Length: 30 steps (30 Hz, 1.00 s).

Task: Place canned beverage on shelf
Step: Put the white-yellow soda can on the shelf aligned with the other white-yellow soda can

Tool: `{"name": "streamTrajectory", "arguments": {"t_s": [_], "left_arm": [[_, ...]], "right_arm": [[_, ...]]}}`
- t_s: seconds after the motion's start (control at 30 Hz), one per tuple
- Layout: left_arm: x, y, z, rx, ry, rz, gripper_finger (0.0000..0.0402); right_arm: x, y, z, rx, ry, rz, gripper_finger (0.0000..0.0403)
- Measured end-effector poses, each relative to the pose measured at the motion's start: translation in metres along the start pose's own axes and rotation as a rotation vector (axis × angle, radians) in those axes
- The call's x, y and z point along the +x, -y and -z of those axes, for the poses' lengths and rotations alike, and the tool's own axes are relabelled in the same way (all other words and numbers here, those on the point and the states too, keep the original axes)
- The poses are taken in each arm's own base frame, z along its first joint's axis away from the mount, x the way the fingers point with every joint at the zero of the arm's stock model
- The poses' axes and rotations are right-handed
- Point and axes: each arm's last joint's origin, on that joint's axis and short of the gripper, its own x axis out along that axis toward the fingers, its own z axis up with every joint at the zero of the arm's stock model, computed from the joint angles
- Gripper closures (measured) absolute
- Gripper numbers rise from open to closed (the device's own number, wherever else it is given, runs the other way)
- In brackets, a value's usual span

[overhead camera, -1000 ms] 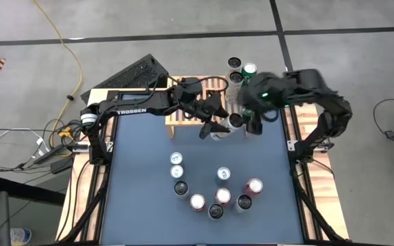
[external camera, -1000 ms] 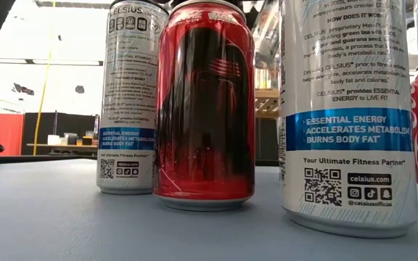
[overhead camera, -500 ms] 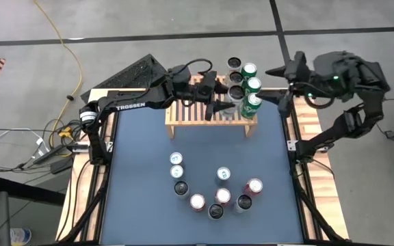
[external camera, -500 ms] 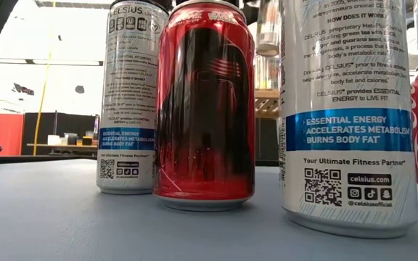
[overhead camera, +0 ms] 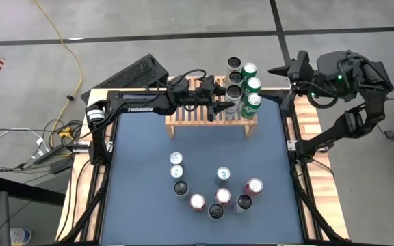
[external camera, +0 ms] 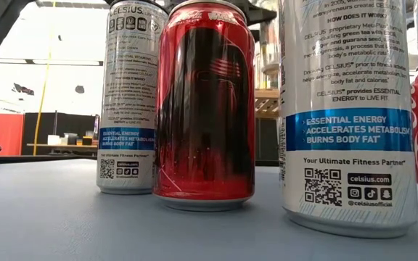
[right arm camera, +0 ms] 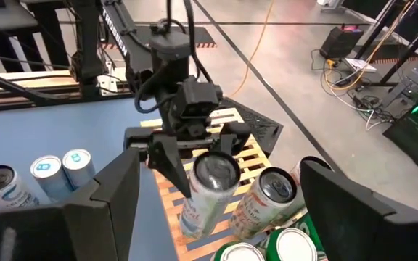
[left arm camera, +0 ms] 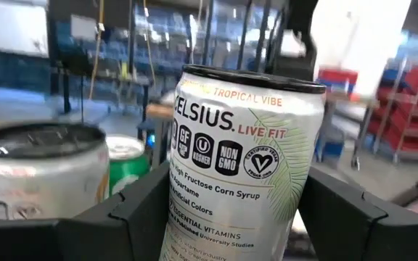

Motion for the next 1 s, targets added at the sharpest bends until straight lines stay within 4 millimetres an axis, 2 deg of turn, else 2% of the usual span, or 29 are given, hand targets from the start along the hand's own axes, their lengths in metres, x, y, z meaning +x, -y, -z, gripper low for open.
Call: {"name": "streamTrajectory", "arguments": {"t_s": [0.23,0.4,0.57,0.8,1.0], "left_arm": [[-0.008,-0.001,0.011,-0.004,0.041,-0.053,0.0156],[-0.008,0.000,0.010,0.002,0.052,-0.061,0.0156],[-0.002,-0.002,0.024,-0.030,0.046,-0.064,0.0156],[0.000,-0.007,0.024,-0.055,0.058,-0.065,0.0156],[0.011,-0.011,0.037,-0.072,0.026,-0.054,0.0156]], "right_arm": [[0.000,0.001,0.000,-0.001,0.000,0.020,0.0092],[0.000,0.001,0.000,-0.003,0.000,0.020,0.0092],[0.000,0.000,0.000,-0.020,-0.001,0.020,0.0092],[0.000,0.001,0.000,-0.026,-0.001,0.022,0.0092],[0.000,0.001,0.000,-0.027,-0.002,0.022,0.0092]]}}
